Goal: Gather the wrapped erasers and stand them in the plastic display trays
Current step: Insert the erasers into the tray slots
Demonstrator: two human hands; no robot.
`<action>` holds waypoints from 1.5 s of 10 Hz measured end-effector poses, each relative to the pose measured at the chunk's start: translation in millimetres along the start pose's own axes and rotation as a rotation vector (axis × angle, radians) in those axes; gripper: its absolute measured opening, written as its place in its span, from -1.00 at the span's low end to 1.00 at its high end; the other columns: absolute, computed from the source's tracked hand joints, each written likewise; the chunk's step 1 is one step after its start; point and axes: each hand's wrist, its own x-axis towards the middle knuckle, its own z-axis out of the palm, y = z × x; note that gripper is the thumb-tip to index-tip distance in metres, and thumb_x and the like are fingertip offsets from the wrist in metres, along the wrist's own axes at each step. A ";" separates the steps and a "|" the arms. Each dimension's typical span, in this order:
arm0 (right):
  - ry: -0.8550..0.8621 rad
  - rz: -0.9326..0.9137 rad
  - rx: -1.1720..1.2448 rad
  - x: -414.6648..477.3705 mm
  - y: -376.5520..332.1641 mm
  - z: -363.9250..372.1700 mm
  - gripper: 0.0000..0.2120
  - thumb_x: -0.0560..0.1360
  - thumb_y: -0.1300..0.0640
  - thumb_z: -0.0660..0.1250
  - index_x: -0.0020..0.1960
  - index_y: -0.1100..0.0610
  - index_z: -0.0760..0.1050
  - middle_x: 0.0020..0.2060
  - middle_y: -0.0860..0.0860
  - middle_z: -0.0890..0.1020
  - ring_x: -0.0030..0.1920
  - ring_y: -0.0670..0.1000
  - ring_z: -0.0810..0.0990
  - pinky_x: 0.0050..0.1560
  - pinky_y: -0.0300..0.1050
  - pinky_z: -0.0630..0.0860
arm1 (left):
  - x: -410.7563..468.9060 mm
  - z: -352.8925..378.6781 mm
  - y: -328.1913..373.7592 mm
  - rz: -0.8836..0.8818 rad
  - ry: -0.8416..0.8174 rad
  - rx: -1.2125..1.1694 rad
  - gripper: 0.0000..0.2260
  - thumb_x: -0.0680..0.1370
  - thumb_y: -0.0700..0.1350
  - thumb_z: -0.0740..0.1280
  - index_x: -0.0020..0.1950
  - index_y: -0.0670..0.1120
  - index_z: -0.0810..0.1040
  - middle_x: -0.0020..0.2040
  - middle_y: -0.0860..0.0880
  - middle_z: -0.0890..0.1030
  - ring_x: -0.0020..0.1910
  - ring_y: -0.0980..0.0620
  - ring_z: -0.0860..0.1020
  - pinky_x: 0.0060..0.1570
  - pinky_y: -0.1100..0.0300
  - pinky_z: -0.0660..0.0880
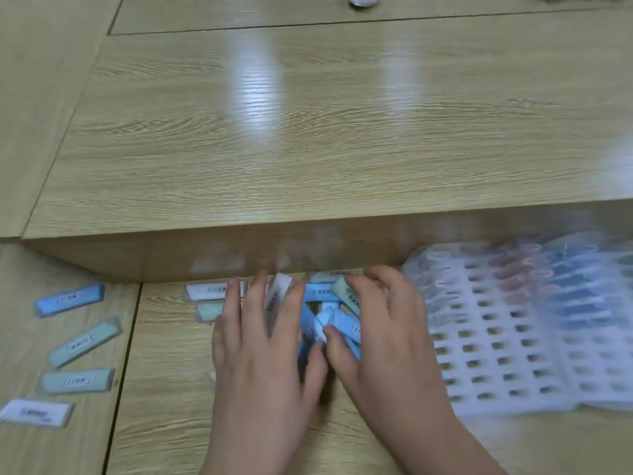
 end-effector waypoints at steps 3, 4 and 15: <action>-0.124 -0.030 -0.309 7.7 -3.2 -9.8 -0.63 0.11 0.15 0.64 -0.22 0.07 0.50 -0.35 0.01 0.51 -0.38 0.04 0.52 -0.47 -0.13 0.40 | 15.9 8.9 -13.7 0.199 0.071 0.099 -0.69 0.49 0.04 0.37 0.16 -0.06 0.65 0.23 -0.16 0.58 0.23 -0.26 0.50 0.06 -0.17 0.51; -0.114 -0.025 -0.243 8.7 -2.1 -15.0 -0.62 0.11 0.15 0.63 -0.18 0.02 0.51 -0.33 -0.05 0.53 -0.36 0.00 0.53 -0.48 -0.18 0.37 | 16.3 8.0 -11.2 0.131 0.099 0.076 -0.61 0.46 0.13 0.22 0.08 -0.06 0.65 0.14 -0.14 0.58 0.12 -0.25 0.51 -0.03 -0.12 0.50; 0.333 0.502 0.835 -53.8 180.4 -187.9 -0.77 0.33 0.19 0.43 -0.03 0.00 0.59 -0.13 0.12 0.69 -0.13 0.07 0.69 -0.08 -0.13 0.64 | -17.0 8.1 132.7 -0.290 0.193 -0.747 -0.78 0.43 -0.04 0.49 -0.01 0.27 0.65 -0.04 0.13 0.70 -0.23 0.32 0.63 -0.24 0.53 0.51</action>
